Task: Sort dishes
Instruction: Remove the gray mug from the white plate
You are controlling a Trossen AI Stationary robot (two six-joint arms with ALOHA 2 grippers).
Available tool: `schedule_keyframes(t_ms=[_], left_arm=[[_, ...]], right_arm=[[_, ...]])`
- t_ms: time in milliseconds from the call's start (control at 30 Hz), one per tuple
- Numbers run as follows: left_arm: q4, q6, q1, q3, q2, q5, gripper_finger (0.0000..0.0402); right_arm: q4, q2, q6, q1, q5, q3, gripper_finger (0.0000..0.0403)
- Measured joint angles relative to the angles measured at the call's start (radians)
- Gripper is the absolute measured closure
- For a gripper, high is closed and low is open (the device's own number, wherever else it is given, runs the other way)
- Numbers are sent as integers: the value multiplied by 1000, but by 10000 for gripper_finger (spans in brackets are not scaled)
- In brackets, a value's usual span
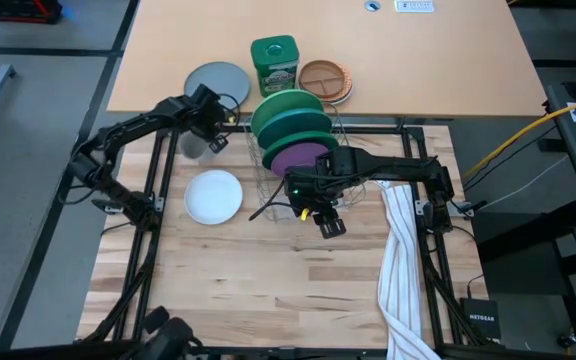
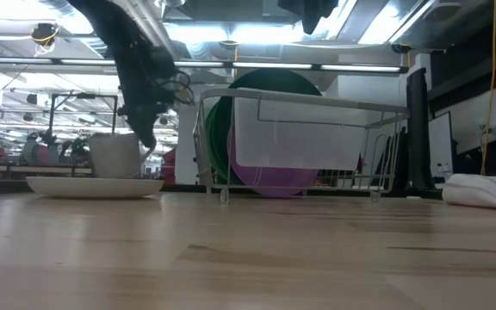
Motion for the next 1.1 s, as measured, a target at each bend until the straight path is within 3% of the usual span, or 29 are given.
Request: schedule_keyframes(t_ms=[467,833,1100], left_arm=[[14,-3,-5,2,126,6,355],[10,-53,-27,0,127,7,267],[0,-28,-53,0,88,7,239]], right_arm=[[0,0,0,0,0,0,228],[0,0,1,0,0,0,228],[1,0,1,0,0,0,228]])
